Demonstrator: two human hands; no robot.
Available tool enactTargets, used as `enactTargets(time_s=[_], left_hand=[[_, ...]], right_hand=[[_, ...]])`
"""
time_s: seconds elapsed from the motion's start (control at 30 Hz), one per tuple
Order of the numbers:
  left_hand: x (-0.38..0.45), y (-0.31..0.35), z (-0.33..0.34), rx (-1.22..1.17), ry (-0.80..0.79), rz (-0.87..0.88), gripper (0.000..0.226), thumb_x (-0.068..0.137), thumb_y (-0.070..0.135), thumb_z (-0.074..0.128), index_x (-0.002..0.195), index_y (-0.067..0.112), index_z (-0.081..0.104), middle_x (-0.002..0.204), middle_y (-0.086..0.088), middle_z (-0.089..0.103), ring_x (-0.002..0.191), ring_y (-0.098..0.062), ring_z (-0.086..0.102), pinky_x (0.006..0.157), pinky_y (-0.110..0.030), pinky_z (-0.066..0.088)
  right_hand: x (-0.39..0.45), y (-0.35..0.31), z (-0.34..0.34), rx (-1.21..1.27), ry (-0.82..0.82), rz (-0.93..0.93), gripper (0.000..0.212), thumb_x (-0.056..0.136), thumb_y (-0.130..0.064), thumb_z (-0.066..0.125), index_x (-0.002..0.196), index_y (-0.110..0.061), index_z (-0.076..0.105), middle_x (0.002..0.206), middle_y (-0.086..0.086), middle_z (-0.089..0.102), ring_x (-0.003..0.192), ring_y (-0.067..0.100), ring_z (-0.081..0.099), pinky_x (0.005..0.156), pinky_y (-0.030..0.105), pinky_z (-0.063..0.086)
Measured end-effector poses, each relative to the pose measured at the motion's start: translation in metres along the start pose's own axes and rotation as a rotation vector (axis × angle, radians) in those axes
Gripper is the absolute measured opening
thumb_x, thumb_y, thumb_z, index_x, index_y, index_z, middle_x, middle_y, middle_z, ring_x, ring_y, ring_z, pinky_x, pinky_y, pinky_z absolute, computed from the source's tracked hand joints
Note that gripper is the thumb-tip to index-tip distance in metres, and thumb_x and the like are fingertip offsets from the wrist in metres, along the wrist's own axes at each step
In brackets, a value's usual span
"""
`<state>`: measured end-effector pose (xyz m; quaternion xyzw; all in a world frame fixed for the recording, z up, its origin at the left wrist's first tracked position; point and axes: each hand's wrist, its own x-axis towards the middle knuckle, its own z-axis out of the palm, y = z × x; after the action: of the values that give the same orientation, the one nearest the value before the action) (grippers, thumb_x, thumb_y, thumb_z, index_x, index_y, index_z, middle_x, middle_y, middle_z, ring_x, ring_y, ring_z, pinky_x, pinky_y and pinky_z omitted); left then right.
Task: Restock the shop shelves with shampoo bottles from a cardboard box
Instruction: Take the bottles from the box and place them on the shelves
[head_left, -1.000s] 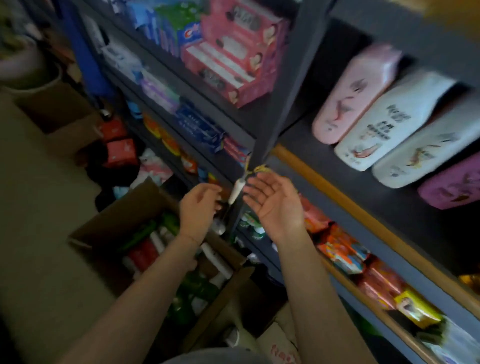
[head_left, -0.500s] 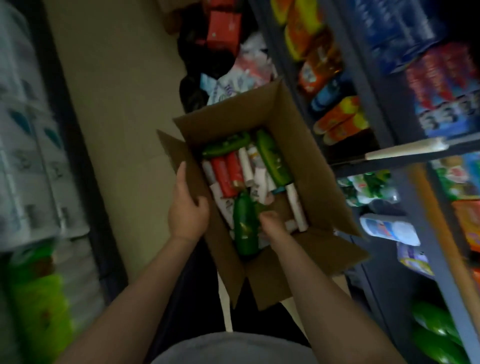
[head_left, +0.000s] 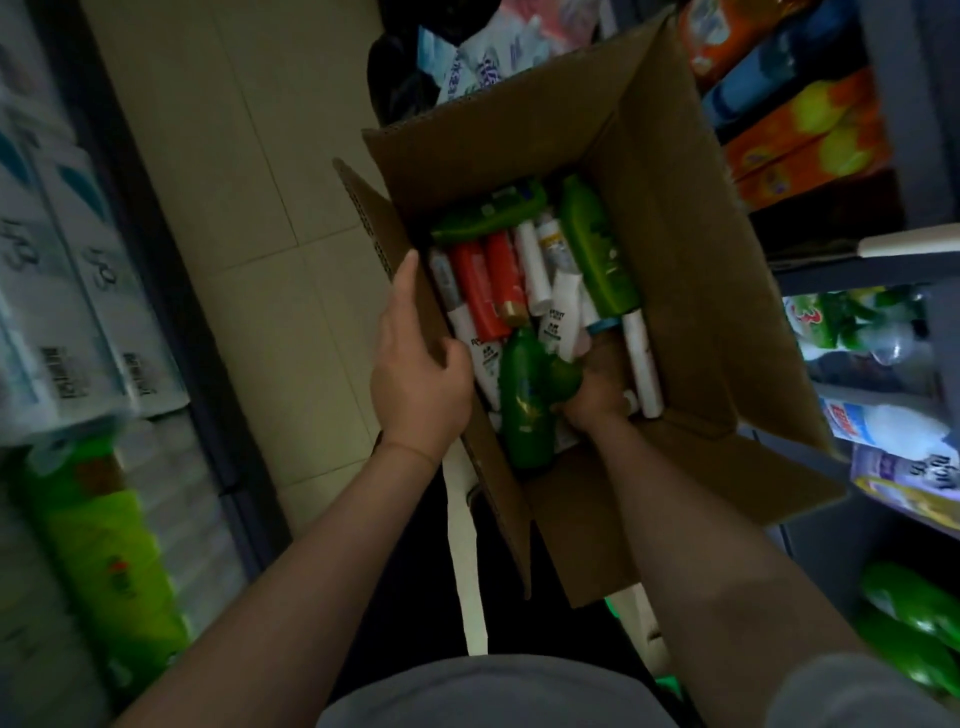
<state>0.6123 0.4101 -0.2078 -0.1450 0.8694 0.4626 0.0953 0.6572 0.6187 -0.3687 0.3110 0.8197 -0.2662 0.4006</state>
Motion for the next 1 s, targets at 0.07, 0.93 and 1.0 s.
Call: enactTargets(time_s=[0.07,0.93,1.0], left_hand=[[0.0,0.002,0.002,0.005,-0.003,0.003,0.075,0.093,0.008,0.053,0.157,0.03,0.02,0.134,0.022,0.029,0.102,0.04,0.021,0.075,0.012,0.026],[-0.17,0.43,-0.057,-0.703,-0.817,0.626,0.03,0.08,0.021,0.071,0.108,0.015,0.064,0.09,0.001,0.074,0.075,-0.017,0.071,0.057,-0.026,0.058],[-0.188,0.465,-0.058,-0.682,-0.892,0.74,0.033,0.083,0.015,0.075,0.114,0.016,0.063,0.094,0.006,0.074,0.084,-0.013,0.071,0.064,-0.029,0.06]], right_hand=[[-0.009,-0.004,-0.004,0.196,-0.063,0.024,0.043,0.079,-0.019,0.081,0.118,-0.01,0.066,0.118,0.01,0.067,0.108,0.03,0.062,0.094,0.043,0.053],[-0.47,0.008,-0.391,1.183,0.672,-1.031,0.008,0.092,-0.023,0.068,0.098,-0.018,0.071,0.101,0.0,0.075,0.097,0.015,0.068,0.096,0.038,0.054],[-0.501,0.027,-0.408,1.088,0.816,-1.082,0.01,0.089,-0.013,0.07,0.097,-0.02,0.068,0.093,-0.006,0.074,0.087,0.004,0.067,0.08,0.022,0.054]])
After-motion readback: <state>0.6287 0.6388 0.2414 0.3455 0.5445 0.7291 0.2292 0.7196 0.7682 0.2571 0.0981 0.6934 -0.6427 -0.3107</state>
